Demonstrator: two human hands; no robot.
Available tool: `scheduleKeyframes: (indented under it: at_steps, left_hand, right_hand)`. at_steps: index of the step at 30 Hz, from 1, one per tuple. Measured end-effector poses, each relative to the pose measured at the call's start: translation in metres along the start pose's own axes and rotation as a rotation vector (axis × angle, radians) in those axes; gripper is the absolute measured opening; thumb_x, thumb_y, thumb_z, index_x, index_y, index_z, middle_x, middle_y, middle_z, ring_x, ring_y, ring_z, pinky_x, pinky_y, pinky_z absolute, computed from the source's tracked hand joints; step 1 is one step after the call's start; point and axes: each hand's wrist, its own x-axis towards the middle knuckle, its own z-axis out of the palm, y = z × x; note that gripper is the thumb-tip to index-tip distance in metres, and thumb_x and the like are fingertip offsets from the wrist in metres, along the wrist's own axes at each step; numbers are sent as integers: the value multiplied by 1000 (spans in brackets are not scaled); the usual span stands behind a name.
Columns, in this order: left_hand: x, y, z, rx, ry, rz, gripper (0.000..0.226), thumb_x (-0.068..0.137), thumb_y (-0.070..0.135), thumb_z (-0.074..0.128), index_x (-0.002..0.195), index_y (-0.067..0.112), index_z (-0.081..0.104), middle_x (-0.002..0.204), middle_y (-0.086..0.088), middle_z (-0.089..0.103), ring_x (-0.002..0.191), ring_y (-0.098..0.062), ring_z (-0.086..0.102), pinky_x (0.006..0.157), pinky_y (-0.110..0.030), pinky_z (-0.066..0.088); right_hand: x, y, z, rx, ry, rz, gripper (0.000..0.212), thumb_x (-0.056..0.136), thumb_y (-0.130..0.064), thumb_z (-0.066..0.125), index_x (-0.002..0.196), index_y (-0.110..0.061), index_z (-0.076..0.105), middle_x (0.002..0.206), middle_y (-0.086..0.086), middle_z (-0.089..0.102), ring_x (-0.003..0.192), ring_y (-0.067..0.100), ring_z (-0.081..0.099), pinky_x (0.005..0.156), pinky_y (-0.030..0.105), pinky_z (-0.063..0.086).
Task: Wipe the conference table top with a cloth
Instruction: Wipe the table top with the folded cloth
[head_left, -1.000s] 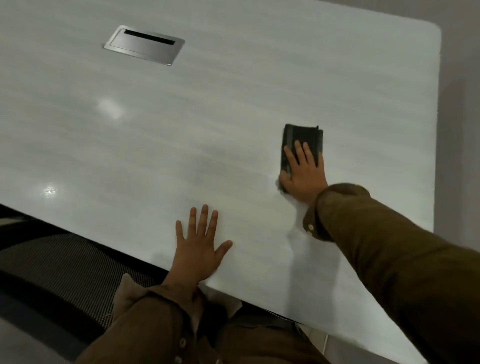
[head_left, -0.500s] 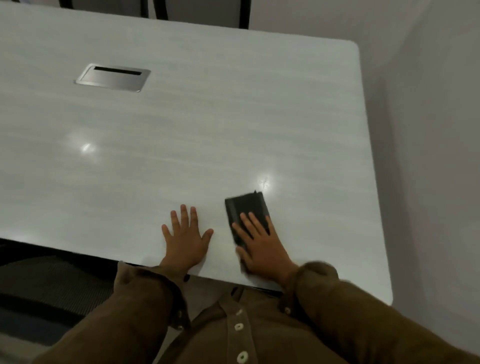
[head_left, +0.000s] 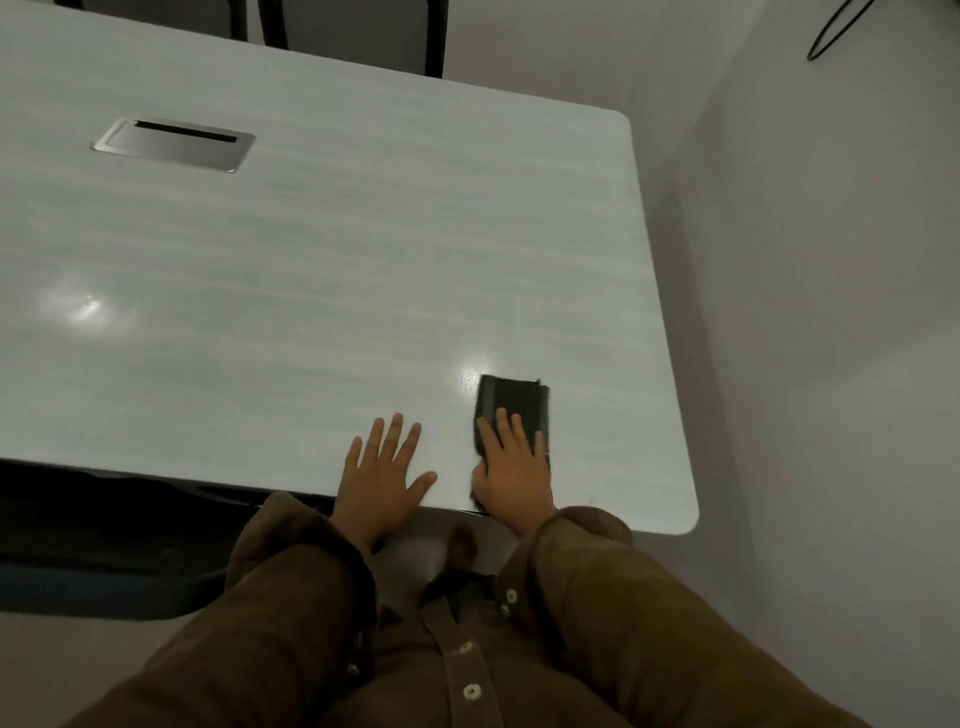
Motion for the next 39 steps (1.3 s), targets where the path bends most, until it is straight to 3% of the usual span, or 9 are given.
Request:
scheduleKeyframes:
  at_steps: [5,9,12,14,17,22,27,35,39]
  left_hand:
    - [0,-5,-4,-30,-6,-26,91,77,73,-3,157,30,1,163,1,-11,152,-23,-7,120,-43,-2]
    - [-1,0,-11,-97,-40,-74,79,90,67,20,157,29,4,165,-2,-8,152,-25,-8,121,-46,2]
    - [8,16,-15,-99,-84,-159,72,100,51,39,157,26,4,164,-7,-15,150,-31,-15,121,-50,-1]
    - [16,28,-20,-95,-72,-176,71,100,50,38,157,25,4,163,-9,-19,149,-34,-18,120,-52,-2]
    - [33,45,-19,-64,-24,-137,70,100,54,33,157,26,4,163,-9,-18,149,-34,-17,120,-53,-1]
    - [36,54,14,-43,39,-149,79,90,74,-2,157,32,4,165,-4,-3,151,-29,-7,118,-47,-10]
    - [35,52,23,-18,92,-166,72,94,70,8,157,34,1,166,0,-5,152,-24,-11,119,-45,-8]
    - [39,73,14,-61,45,-321,72,90,71,4,154,39,-9,162,6,-20,148,-23,-22,120,-51,-3]
    - [48,103,15,-73,46,-408,78,90,70,5,156,30,-5,163,-3,-16,149,-33,-17,117,-56,-5]
  right_hand:
    - [-51,84,-3,14,-54,-317,58,98,-41,38,154,-32,30,164,-6,18,153,14,11,124,49,15]
    - [-30,127,-20,-18,-36,-147,62,102,-56,30,158,-32,18,164,-9,5,153,15,7,123,50,18]
    - [5,102,-18,82,55,110,72,101,-59,26,160,-23,6,167,0,4,154,21,7,125,45,7]
    - [17,80,-10,38,72,190,74,101,-62,17,160,-20,3,167,4,-1,154,22,0,124,44,-3]
    - [10,78,1,-43,26,-23,73,99,-64,8,160,-24,2,166,2,-5,154,20,-6,123,42,-10]
    - [1,162,-14,-125,-24,-443,62,104,-57,25,159,-29,17,166,-2,12,154,15,7,123,48,10]
    - [87,200,-36,-121,63,-376,62,102,-52,32,154,-19,35,160,8,32,149,26,28,121,50,21]
    - [224,147,-66,-107,49,-123,68,102,-55,21,160,-19,13,166,9,11,154,25,8,123,48,1]
    - [182,122,-48,-74,-16,-329,72,99,-58,19,159,-19,15,166,9,11,154,26,8,124,48,0]
